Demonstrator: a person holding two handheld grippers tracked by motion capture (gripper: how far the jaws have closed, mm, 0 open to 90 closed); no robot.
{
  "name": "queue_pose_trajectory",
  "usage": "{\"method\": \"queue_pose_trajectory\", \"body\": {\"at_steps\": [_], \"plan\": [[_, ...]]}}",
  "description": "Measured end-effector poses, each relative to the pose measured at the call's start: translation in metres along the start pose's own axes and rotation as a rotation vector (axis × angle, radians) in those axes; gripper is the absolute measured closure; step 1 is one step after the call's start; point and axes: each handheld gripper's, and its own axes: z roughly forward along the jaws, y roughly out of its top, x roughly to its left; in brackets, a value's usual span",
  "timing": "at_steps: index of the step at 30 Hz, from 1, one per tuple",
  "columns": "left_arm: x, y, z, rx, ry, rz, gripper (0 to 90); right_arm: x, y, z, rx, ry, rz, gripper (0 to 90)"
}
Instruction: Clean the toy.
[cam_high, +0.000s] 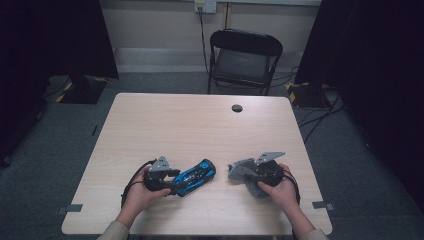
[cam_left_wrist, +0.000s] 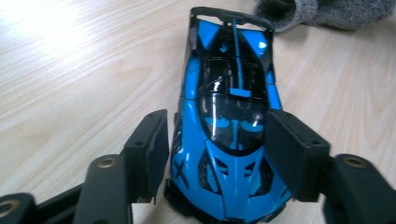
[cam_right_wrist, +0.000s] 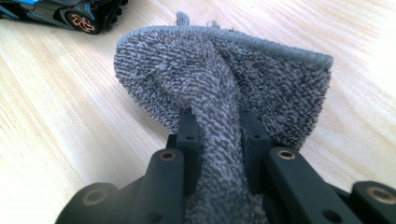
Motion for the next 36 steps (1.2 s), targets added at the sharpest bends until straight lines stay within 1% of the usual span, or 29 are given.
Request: {"method": "queue_pose_trajectory", "body": {"at_steps": [1, 3, 5, 6, 8, 10, 12, 14, 15, 18, 21, 22, 24, 26, 27, 28, 29, 30, 31, 33, 36], "plan": [[0.000, 0.000, 0.000, 0.001, 0.001, -0.008, 34.3, 0.001, -0.001, 0.001, -0.001, -0.002, 0.001, 74.9], [0.002, 0.000, 0.000, 0.008, 0.003, -0.029, 29.1, 0.003, -0.001, 0.002, 0.004, -0.012, -0.013, 74.9], [0.002, 0.002, 0.000, 0.021, 0.008, -0.035, 24.0, 0.006, -0.001, 0.003, 0.011, -0.026, -0.034, 74.8], [0.002, 0.003, 0.000, 0.028, 0.007, -0.032, 23.2, 0.006, -0.001, 0.003, 0.011, -0.027, -0.037, 74.9], [0.000, 0.006, 0.000, 0.037, -0.003, -0.010, 22.6, 0.006, -0.001, 0.003, 0.009, -0.027, -0.034, 74.9], [-0.003, 0.009, 0.000, 0.040, -0.006, 0.011, 20.1, 0.005, -0.002, 0.003, 0.002, -0.019, -0.021, 74.9], [-0.006, 0.013, 0.001, 0.043, -0.013, 0.034, 19.5, 0.004, -0.003, 0.004, -0.005, -0.012, -0.009, 74.8], [-0.010, 0.017, 0.004, 0.055, -0.003, 0.062, 17.5, 0.003, -0.004, 0.004, -0.013, -0.007, -0.003, 74.9], [-0.011, 0.019, 0.006, 0.060, 0.000, 0.069, 16.3, 0.003, -0.005, 0.004, -0.016, -0.004, 0.001, 74.8], [-0.013, 0.025, 0.013, 0.065, -0.004, 0.077, 16.6, 0.003, -0.005, 0.004, -0.016, -0.005, -0.003, 74.9], [-0.017, 0.031, 0.023, 0.083, -0.007, 0.089, 16.6, 0.003, -0.005, 0.004, -0.015, -0.003, -0.004, 74.8], [-0.019, 0.033, 0.026, 0.091, -0.003, 0.095, 16.6, 0.003, -0.005, 0.004, -0.017, -0.002, -0.001, 74.8], [-0.021, 0.037, 0.033, 0.114, 0.006, 0.119, 16.6, 0.002, -0.005, 0.004, -0.019, -0.001, -0.003, 74.9], [-0.023, 0.040, 0.040, 0.124, 0.002, 0.106, 17.2, 0.002, -0.005, 0.004, -0.022, 0.000, -0.001, 74.9], [-0.023, 0.041, 0.042, 0.128, 0.003, 0.108, 16.4, 0.002, -0.006, 0.004, -0.022, 0.001, 0.002, 74.9], [-0.023, 0.042, 0.044, 0.133, 0.003, 0.121, 16.6, 0.002, -0.006, 0.004, -0.023, 0.001, 0.003, 74.9], [-0.023, 0.043, 0.047, 0.143, 0.006, 0.125, 16.4, 0.002, -0.006, 0.004, -0.024, 0.000, 0.003, 74.9], [-0.023, 0.044, 0.050, 0.151, 0.010, 0.117, 16.6, 0.002, -0.006, 0.004, -0.024, 0.000, 0.002, 74.8], [-0.022, 0.044, 0.052, 0.148, 0.005, 0.115, 16.5, 0.002, -0.006, 0.004, -0.025, 0.000, 0.002, 74.8], [-0.022, 0.044, 0.055, 0.153, 0.010, 0.126, 16.6, 0.002, -0.006, 0.004, -0.026, 0.001, 0.003, 74.9], [-0.021, 0.043, 0.062, 0.170, 0.010, 0.121, 16.6, 0.002, -0.006, 0.004, -0.029, 0.003, 0.004, 74.9]]}}
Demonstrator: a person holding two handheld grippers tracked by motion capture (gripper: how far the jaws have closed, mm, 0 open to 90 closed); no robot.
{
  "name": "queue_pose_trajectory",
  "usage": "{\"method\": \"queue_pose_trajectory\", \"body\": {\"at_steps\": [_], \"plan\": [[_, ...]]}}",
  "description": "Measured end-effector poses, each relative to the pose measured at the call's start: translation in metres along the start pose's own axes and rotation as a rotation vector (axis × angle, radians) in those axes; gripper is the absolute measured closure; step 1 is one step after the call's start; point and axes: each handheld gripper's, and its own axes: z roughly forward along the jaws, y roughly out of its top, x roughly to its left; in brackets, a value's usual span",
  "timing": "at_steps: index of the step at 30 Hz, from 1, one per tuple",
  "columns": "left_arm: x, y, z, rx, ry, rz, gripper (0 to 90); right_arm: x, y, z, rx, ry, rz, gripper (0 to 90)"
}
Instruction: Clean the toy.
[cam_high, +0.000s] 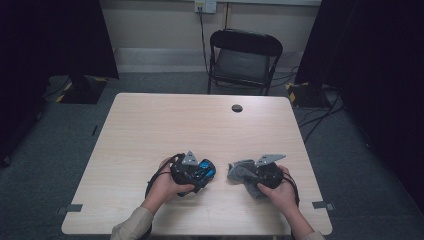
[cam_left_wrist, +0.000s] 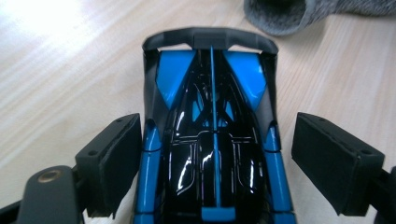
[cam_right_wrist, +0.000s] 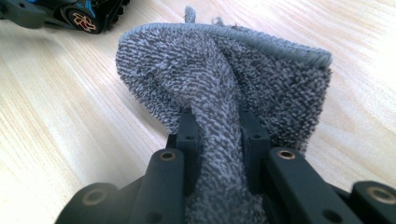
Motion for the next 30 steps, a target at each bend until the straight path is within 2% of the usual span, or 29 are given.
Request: {"method": "queue_pose_trajectory", "body": {"at_steps": [3, 9, 12, 14, 30], "plan": [[0.0004, -0.0006, 0.0040, -0.001, 0.002, -0.005, 16.6, 0.0003, -0.0002, 0.0000, -0.002, -0.001, -0.001, 74.9], [0.0000, 0.0004, 0.0066, -0.007, 0.014, 0.009, 16.3, 0.0002, -0.0005, 0.0000, -0.004, -0.001, 0.000, 74.9], [-0.0006, -0.0005, 0.0065, -0.015, 0.023, 0.041, 21.2, 0.0002, -0.0008, -0.0001, -0.004, -0.001, 0.003, 74.9], [-0.0009, -0.0008, 0.0053, -0.014, 0.031, 0.038, 25.0, 0.0005, -0.0008, -0.0001, -0.005, -0.003, 0.003, 74.9], [-0.0016, -0.0057, -0.0001, -0.022, 0.023, 0.038, 25.4, 0.0009, 0.0007, 0.0000, 0.004, -0.007, 0.004, 74.9]]}}
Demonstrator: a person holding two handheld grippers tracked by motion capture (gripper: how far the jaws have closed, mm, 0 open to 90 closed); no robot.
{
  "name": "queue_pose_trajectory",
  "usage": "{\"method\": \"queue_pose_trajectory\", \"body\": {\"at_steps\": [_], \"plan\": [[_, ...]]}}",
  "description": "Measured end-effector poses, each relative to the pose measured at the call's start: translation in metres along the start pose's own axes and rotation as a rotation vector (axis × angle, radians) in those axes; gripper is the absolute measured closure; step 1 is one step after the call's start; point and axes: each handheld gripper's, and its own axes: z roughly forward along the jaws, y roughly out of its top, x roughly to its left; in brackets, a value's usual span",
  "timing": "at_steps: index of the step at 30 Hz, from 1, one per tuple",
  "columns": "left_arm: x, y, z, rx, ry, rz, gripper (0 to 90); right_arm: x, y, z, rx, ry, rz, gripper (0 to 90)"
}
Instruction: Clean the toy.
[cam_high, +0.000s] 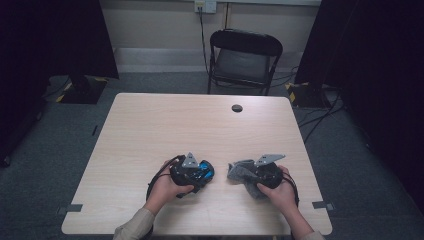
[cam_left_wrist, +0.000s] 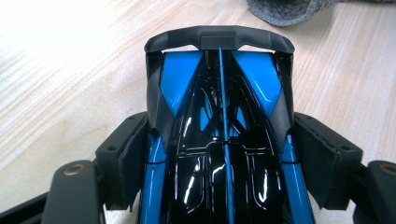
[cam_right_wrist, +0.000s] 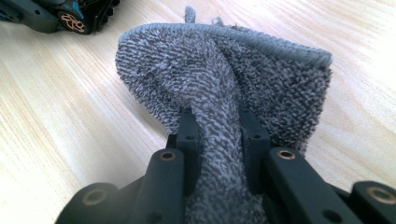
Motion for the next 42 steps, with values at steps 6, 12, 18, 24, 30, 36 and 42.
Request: {"method": "queue_pose_trajectory", "body": {"at_steps": [6, 12, 18, 24, 30, 36, 42], "plan": [[-0.002, 0.002, -0.005, -0.010, -0.007, 0.011, 25.4, 0.000, 0.001, 0.000, 0.005, -0.003, 0.002, 74.9], [-0.010, 0.003, -0.004, 0.001, -0.027, 0.036, 25.3, 0.002, 0.006, 0.000, 0.008, -0.012, 0.005, 75.0], [-0.014, 0.005, -0.005, 0.008, -0.038, 0.053, 25.3, 0.006, 0.018, 0.003, -0.021, -0.030, 0.020, 75.2], [-0.020, 0.007, -0.004, 0.006, -0.065, 0.050, 25.3, 0.014, 0.033, 0.014, -0.029, -0.064, 0.033, 75.1], [-0.023, 0.011, 0.000, -0.004, -0.067, 0.054, 25.3, 0.037, 0.050, 0.036, -0.003, -0.023, -0.022, 75.1], [-0.022, 0.010, 0.001, -0.022, -0.047, 0.022, 25.3, 0.050, 0.053, 0.039, 0.017, 0.012, -0.077, 75.5], [-0.022, 0.011, 0.003, -0.019, -0.041, 0.011, 25.3, 0.053, 0.047, 0.033, 0.022, 0.048, -0.097, 75.9]]}}
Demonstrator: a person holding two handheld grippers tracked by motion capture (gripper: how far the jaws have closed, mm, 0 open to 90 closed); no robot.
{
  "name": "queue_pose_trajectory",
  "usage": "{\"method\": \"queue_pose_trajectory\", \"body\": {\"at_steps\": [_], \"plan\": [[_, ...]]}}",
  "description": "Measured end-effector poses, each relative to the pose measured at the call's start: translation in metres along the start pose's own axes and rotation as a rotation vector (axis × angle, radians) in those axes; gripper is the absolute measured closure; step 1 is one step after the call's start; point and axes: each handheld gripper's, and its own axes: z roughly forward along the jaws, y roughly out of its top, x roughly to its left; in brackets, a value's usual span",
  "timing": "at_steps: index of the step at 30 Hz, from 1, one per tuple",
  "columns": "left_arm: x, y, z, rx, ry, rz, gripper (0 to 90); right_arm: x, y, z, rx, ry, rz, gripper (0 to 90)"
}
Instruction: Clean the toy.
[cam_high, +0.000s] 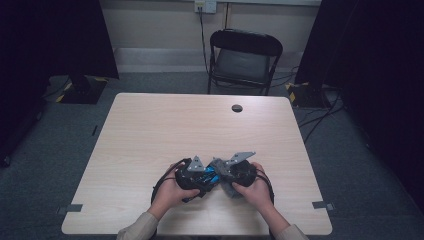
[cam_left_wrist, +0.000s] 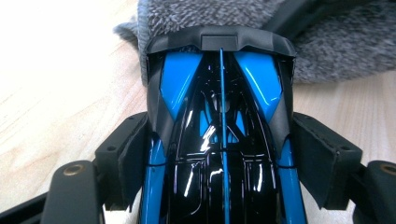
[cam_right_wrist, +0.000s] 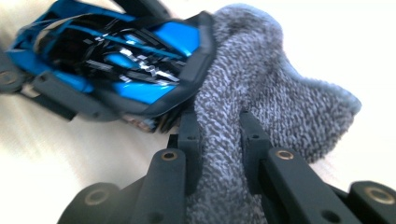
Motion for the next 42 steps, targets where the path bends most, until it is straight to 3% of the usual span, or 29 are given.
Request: {"method": "queue_pose_trajectory", "body": {"at_steps": [13, 16, 20, 21, 26, 29, 34, 39, 42], "plan": [[0.003, 0.005, 0.002, 0.016, 0.027, -0.030, 25.3, 0.006, -0.014, -0.015, 0.013, 0.054, -0.020, 76.1], [0.002, 0.005, 0.002, 0.018, 0.027, -0.021, 25.3, 0.005, -0.015, -0.018, 0.017, 0.049, -0.023, 76.1], [0.001, 0.004, 0.002, 0.017, 0.024, -0.008, 25.3, -0.003, -0.019, -0.028, 0.005, 0.004, 0.006, 76.0], [0.001, 0.003, 0.002, 0.020, 0.020, -0.006, 25.3, -0.011, -0.020, -0.033, -0.003, -0.028, 0.029, 76.0], [0.001, 0.002, 0.001, 0.019, 0.012, 0.000, 25.3, -0.028, -0.019, -0.039, -0.027, -0.090, 0.082, 75.9], [0.001, 0.001, 0.001, 0.020, 0.007, 0.004, 25.3, -0.037, -0.015, -0.034, -0.039, -0.112, 0.118, 75.8], [0.001, 0.000, 0.001, 0.019, 0.004, 0.007, 25.3, -0.036, -0.009, -0.019, -0.040, -0.100, 0.127, 75.8], [0.001, 0.000, 0.001, 0.017, -0.003, 0.012, 25.3, -0.027, 0.000, -0.003, -0.062, -0.050, 0.097, 75.7], [0.002, 0.000, 0.000, 0.011, -0.003, 0.009, 25.3, -0.019, 0.004, 0.005, -0.025, -0.015, 0.065, 75.7]]}}
